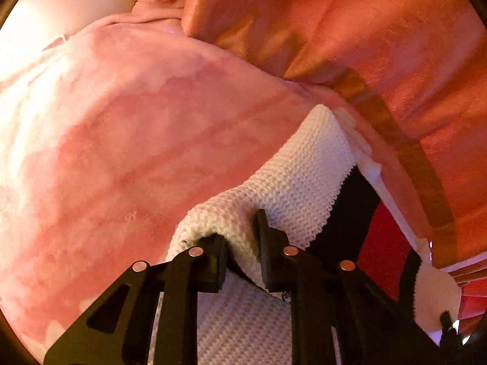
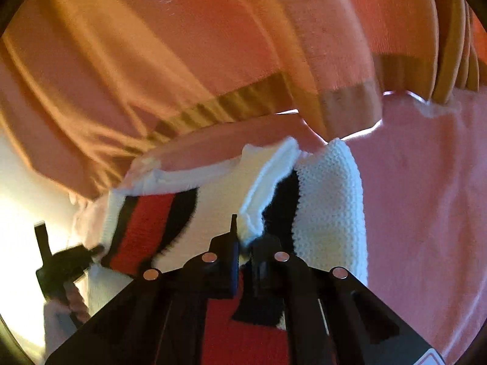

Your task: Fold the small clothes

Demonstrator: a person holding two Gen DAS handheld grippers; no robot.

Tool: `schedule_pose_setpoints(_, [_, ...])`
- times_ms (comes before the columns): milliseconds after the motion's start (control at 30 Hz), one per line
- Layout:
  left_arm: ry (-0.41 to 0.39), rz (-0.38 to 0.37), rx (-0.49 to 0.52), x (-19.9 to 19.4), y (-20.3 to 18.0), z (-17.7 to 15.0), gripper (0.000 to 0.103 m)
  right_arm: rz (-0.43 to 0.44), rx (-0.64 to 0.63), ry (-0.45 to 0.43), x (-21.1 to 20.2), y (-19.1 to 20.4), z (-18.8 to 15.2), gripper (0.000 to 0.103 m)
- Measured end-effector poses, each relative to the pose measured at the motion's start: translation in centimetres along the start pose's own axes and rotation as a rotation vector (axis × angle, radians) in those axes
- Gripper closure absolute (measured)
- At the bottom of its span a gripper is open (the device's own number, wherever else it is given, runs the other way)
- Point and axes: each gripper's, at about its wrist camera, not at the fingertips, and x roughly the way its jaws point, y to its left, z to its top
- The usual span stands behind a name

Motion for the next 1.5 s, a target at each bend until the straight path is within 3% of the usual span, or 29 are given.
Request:
schedule_pose_setpoints(67, [-0.007, 0.011, 0.028, 0.5, -0.2, -0.1, 0.085, -0.049, 0.020, 0.118, 3.4, -1.8, -1.7, 0.097])
schedule_pose_setpoints(167, [-0.031, 0.043, 0.107, 0.3, -1.1, -0.7, 0.085, -0.043, 0.050, 0.084, 2.4, -2.3, -1.8, 0.097])
schedule_pose_setpoints(233, [-0.015, 0.022, 0.113, 0.0, -1.0, -0.9, 0.084, -0.060, 0.053, 0.080, 1.0, -1.9, -1.4, 0.088])
schedule_pose_setpoints(300, [0.010, -0.024, 0.101, -0.9, -0.5, -0.7, 0.083, -0.103, 0.025, 0.054, -1.5, -1.8, -1.9, 0.085])
schedule_pose_setpoints(400, [0.026, -0.058, 0.146, -2.4, -0.4, -1.2, 0.082, -0.164, 0.016, 0.039, -4.7, -2.2, -3.7, 0.069])
schedule_pose_setpoints(433, [0.030, -0.059, 0.164, -2.9, -0.4, -1.6, 0.074, -0.166, 0.014, 0.037, -5.6, -2.2, -4.5, 0.064])
schedule_pose_setpoints(467, [0.026, -0.043, 0.189, -3.6, -0.2, -2.4, 0.059, -0.172, 0.007, 0.034, -6.7, -2.1, -5.6, 0.062])
schedule_pose_setpoints(533, [-0.004, -0.034, 0.242, -5.5, 0.4, -3.7, 0.050, -0.174, -0.005, 0.033, -8.3, -2.0, -8.0, 0.057])
schedule_pose_setpoints(600, [-0.022, -0.028, 0.297, -6.9, 1.0, -4.7, 0.048, -0.165, -0.015, 0.037, -9.8, -1.5, -10.6, 0.051])
schedule_pose_setpoints(667, [-0.052, -0.011, 0.344, -8.5, 2.2, -6.2, 0.038, -0.184, -0.032, 0.036, -11.6, -1.3, -14.1, 0.049])
schedule_pose_setpoints(767, [-0.056, -0.008, 0.389, -10.4, 4.8, -9.3, 0.035, -0.224, -0.049, 0.055, -12.7, -0.9, -18.3, 0.047])
schedule_pose_setpoints(933, [-0.024, 0.044, 0.445, -11.7, 7.8, -14.0, 0.034, -0.191, -0.023, 0.104, -14.2, -0.9, -23.3, 0.045])
schedule_pose_setpoints(1200, [0.065, 0.051, 0.327, -12.3, 12.9, -18.3, 0.031, -0.140, -0.013, 0.177, -15.4, -0.4, -28.3, 0.041])
schedule_pose_setpoints(1367, [0.051, 0.035, 0.316, -12.4, 13.2, -19.1, 0.022, -0.124, -0.027, 0.153, -15.7, 0.3, -29.9, 0.037])
schedule_pose_setpoints(1433, [0.053, 0.028, 0.331, -12.2, 12.9, -19.1, 0.024, -0.115, -0.025, 0.144, -15.6, 0.4, -29.7, 0.037])
schedule_pose_setpoints(1500, [0.047, 0.031, 0.350, -12.2, 12.6, -19.1, 0.039, -0.111, -0.025, 0.132, -15.3, 0.4, -29.4, 0.052])
